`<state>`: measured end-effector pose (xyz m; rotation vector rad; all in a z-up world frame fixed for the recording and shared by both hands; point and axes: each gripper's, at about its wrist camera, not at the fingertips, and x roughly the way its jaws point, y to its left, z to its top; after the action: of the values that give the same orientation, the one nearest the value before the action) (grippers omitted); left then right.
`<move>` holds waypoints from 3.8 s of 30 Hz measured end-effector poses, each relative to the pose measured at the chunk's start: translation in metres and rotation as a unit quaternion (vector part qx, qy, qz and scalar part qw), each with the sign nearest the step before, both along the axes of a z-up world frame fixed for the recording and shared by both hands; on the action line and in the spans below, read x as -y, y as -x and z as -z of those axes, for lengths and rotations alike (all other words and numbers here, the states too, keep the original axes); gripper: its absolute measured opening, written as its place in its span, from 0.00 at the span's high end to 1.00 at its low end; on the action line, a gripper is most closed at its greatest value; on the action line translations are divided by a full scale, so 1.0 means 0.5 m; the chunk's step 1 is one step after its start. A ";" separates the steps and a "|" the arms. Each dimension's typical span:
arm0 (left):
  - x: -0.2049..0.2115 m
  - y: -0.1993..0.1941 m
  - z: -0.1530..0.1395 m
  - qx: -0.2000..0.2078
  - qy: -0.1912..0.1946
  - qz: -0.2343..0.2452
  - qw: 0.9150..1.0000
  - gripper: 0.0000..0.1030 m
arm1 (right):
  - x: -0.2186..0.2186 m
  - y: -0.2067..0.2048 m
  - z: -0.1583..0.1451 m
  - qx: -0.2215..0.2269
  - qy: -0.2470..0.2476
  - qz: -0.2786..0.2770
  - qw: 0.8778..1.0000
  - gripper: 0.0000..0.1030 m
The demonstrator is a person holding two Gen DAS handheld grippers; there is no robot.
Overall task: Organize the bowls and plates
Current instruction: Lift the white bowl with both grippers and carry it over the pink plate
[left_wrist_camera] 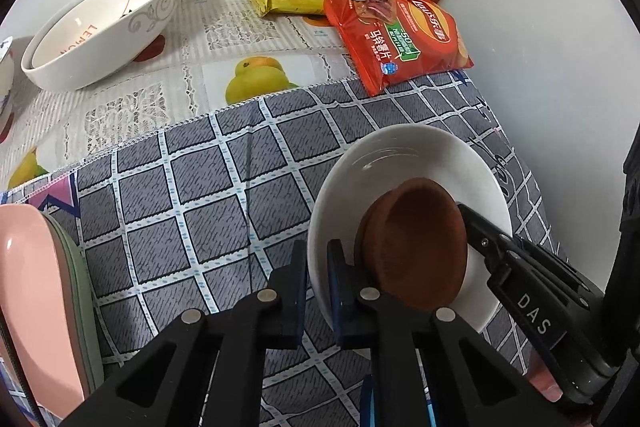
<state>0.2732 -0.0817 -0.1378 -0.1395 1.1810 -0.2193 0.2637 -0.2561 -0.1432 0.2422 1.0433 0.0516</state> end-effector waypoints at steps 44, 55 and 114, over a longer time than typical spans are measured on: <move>-0.070 0.092 -0.120 0.037 -0.002 -0.015 0.999 0.90 | -0.064 0.073 -0.133 0.038 -0.039 -0.009 0.998 0.90; -0.093 0.098 -0.130 0.039 0.001 -0.018 0.999 0.90 | -0.087 0.078 -0.144 0.041 -0.042 -0.013 0.998 0.90; -0.302 0.145 -0.141 0.042 0.000 -0.074 0.996 0.90 | -0.303 0.087 -0.144 0.041 -0.055 -0.067 0.995 0.90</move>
<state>0.2010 0.0692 -0.0674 -0.2145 1.0817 -0.0939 0.2203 -0.1044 -0.0710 0.2673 0.9754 0.2390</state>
